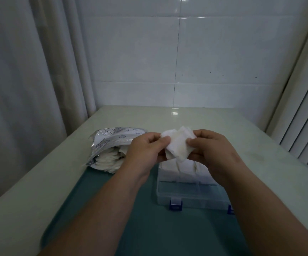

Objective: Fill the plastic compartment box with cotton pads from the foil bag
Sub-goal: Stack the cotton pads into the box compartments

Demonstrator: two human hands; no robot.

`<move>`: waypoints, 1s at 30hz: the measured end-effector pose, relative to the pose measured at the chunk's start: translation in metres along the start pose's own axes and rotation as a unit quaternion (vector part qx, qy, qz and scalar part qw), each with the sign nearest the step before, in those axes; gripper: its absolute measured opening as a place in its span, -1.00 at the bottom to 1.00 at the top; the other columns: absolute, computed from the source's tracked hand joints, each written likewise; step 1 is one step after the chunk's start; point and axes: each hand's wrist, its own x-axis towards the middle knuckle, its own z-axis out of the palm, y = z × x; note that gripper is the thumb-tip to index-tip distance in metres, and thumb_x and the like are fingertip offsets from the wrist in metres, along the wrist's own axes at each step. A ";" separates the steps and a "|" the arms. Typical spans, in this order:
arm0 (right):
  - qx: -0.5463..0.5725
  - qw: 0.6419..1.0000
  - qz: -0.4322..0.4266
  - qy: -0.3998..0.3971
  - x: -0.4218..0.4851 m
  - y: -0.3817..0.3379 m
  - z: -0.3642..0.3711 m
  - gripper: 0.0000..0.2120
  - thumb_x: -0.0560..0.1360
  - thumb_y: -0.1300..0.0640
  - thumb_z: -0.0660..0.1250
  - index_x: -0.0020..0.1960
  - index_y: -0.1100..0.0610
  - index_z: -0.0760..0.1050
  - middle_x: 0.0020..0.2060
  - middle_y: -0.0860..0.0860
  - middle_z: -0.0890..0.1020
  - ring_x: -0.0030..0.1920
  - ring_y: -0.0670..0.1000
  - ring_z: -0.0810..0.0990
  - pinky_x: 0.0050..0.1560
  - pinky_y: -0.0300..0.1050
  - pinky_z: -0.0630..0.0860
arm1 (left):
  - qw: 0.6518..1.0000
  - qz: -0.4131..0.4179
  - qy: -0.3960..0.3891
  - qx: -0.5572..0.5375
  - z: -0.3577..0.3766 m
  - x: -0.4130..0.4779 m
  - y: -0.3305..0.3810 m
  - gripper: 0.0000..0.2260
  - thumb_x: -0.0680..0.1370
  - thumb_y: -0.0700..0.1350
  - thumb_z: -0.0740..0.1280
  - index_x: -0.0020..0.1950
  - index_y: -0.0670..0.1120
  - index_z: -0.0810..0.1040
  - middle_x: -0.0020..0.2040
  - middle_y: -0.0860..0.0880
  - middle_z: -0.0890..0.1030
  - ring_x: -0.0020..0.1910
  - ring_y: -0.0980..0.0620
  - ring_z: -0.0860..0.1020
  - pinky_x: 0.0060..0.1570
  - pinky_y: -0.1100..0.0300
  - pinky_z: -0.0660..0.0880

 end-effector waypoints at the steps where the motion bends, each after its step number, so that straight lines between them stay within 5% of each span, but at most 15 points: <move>1: 0.011 1.000 0.004 -0.001 0.000 0.000 0.000 -0.83 0.53 0.31 0.28 0.10 0.23 0.56 -0.02 0.12 0.65 -0.03 0.09 0.67 -0.14 -0.12 0.65 | 1.000 -0.001 0.000 -0.006 -0.001 -0.001 -0.001 -0.92 0.56 -0.21 0.36 -0.05 -0.20 0.63 -0.07 -0.17 0.70 -0.06 -0.12 0.68 -0.10 0.02 0.63; 11: -0.012 1.000 -0.026 -0.002 -0.003 -0.003 -0.004 -0.75 0.54 0.31 0.28 0.19 0.13 0.47 0.04 0.09 0.59 0.02 0.12 0.62 -0.08 -0.06 0.64 | 1.000 -0.016 0.018 -0.014 -0.005 -0.002 -0.005 -0.84 0.53 -0.38 0.31 -0.09 -0.17 0.63 -0.02 -0.26 0.68 -0.06 -0.17 0.66 -0.14 0.04 0.66; 20: -0.154 0.982 -0.101 0.048 0.000 0.003 0.000 -0.82 0.44 0.14 0.46 -0.02 0.01 0.51 -0.19 -0.05 0.66 -0.16 -0.07 0.66 -0.20 -0.21 0.61 | 0.999 -0.010 -0.025 -0.022 -0.002 -0.003 -0.006 -0.83 0.50 -0.31 0.41 0.08 -0.19 0.62 -0.07 -0.18 0.71 -0.10 -0.10 0.69 -0.14 0.08 0.63; 30: -0.181 0.978 -0.099 0.042 0.002 0.005 0.002 -0.83 0.44 0.13 0.46 -0.06 0.00 0.49 -0.15 -0.05 0.64 -0.13 -0.06 0.65 -0.22 -0.25 0.59 | 0.999 -0.013 -0.031 -0.022 -0.005 -0.002 -0.008 -0.84 0.53 -0.34 0.34 0.07 -0.18 0.62 -0.06 -0.18 0.71 -0.07 -0.11 0.69 -0.15 0.08 0.62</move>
